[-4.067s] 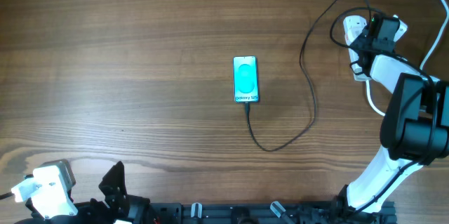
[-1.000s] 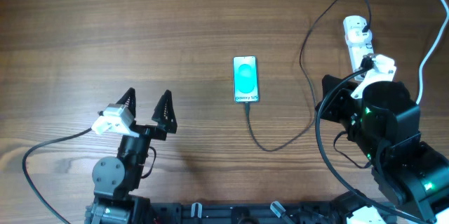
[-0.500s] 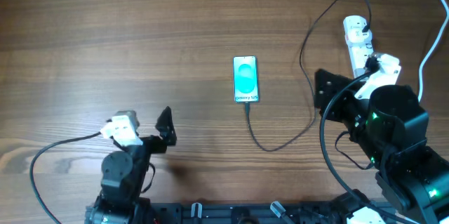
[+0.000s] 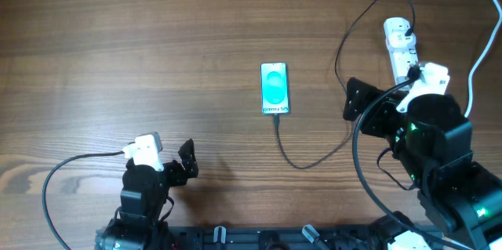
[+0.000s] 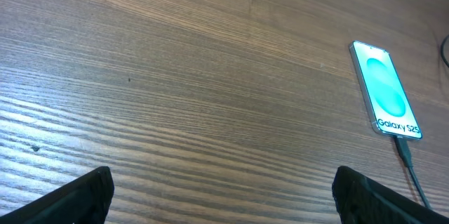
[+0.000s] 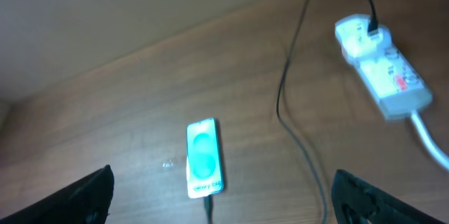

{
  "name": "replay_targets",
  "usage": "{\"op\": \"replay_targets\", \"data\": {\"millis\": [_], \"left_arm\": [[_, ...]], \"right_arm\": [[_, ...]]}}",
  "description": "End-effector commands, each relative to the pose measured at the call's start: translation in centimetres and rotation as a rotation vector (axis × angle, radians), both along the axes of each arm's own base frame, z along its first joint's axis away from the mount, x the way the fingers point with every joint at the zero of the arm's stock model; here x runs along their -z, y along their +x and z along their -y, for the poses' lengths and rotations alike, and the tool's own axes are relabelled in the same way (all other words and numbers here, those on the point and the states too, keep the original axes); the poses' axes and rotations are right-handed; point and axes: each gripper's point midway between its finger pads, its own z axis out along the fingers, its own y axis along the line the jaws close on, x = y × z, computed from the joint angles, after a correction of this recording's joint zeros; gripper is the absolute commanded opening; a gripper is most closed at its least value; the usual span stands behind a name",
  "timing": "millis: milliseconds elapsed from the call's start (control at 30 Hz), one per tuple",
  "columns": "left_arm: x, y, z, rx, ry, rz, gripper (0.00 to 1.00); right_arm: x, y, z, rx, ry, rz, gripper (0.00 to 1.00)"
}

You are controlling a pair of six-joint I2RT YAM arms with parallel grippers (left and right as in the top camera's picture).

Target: Plug charger to phone and switch on socket

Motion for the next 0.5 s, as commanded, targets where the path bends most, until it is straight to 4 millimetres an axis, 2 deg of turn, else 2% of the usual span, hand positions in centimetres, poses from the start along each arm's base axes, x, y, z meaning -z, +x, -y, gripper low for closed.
{"op": "replay_targets", "data": {"millis": [0,133,333,467], "left_arm": [[0.0,0.0,-0.3,-0.011,0.007,-0.001,1.0],[0.0,0.0,-0.3,-0.011,0.007,-0.001,1.0],[0.0,0.0,-0.3,-0.011,0.007,-0.001,1.0],[0.0,0.0,-0.3,-0.011,0.007,-0.001,1.0]], "right_arm": [[-0.8,-0.3,1.8,0.001,-0.098,0.125,1.0],[0.3,-1.7,4.2,0.075,-0.032,0.279,1.0],[0.6,-3.4,5.3,0.061,0.043,0.589,1.0],[3.0,-3.0,5.9,0.086,0.046,0.648,1.0]]}}
